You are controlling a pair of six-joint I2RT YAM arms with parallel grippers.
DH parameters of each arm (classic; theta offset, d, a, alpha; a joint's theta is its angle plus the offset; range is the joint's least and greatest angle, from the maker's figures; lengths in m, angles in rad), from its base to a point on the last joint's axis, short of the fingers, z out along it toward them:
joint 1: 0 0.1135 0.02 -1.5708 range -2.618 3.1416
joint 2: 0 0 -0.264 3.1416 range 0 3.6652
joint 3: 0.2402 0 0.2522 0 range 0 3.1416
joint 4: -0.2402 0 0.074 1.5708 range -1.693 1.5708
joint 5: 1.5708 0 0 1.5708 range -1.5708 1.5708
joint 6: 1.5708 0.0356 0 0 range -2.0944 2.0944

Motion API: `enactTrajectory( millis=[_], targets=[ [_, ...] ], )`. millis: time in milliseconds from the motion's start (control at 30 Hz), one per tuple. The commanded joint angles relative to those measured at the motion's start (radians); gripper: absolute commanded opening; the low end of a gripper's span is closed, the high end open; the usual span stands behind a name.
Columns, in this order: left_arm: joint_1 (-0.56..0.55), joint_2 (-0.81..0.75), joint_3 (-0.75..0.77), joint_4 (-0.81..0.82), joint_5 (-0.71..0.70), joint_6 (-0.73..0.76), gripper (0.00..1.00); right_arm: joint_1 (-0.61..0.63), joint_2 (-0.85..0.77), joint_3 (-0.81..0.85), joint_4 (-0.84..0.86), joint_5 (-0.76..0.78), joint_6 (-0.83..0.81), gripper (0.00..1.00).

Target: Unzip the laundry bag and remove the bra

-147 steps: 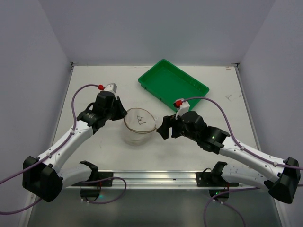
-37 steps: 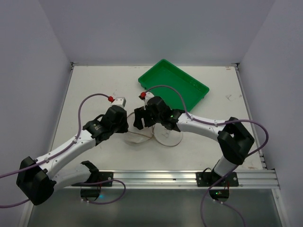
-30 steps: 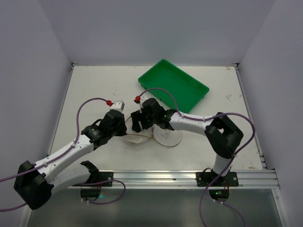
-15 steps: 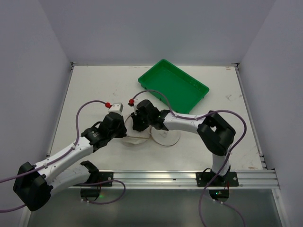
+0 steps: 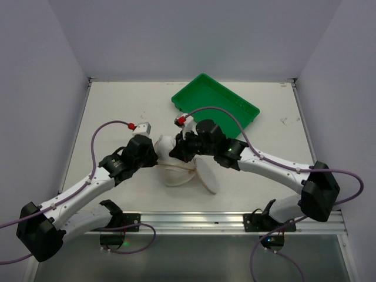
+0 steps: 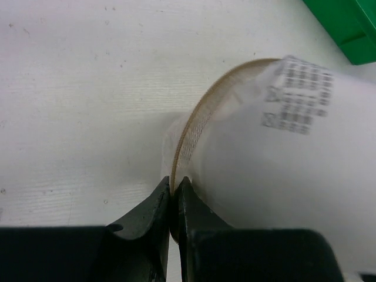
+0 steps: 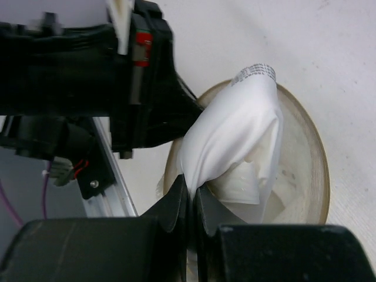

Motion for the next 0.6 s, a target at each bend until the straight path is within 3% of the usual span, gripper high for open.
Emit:
enactTrajectory(
  millis=[0, 367, 567],
  targets=[
    [0.009, 0.010, 0.056, -0.044, -0.038, -0.017, 0.11, 0.002, -0.082, -0.037, 0.050, -0.111, -0.016, 0.00],
    [0.009, -0.059, -0.005, -0.076, -0.004, -0.027, 0.10, 0.000, -0.129, -0.106, 0.193, -0.059, 0.113, 0.00],
    [0.009, -0.070, -0.070, -0.024, 0.056, -0.041, 0.09, 0.000, -0.276, -0.199, 0.317, 0.080, 0.173, 0.00]
  ],
)
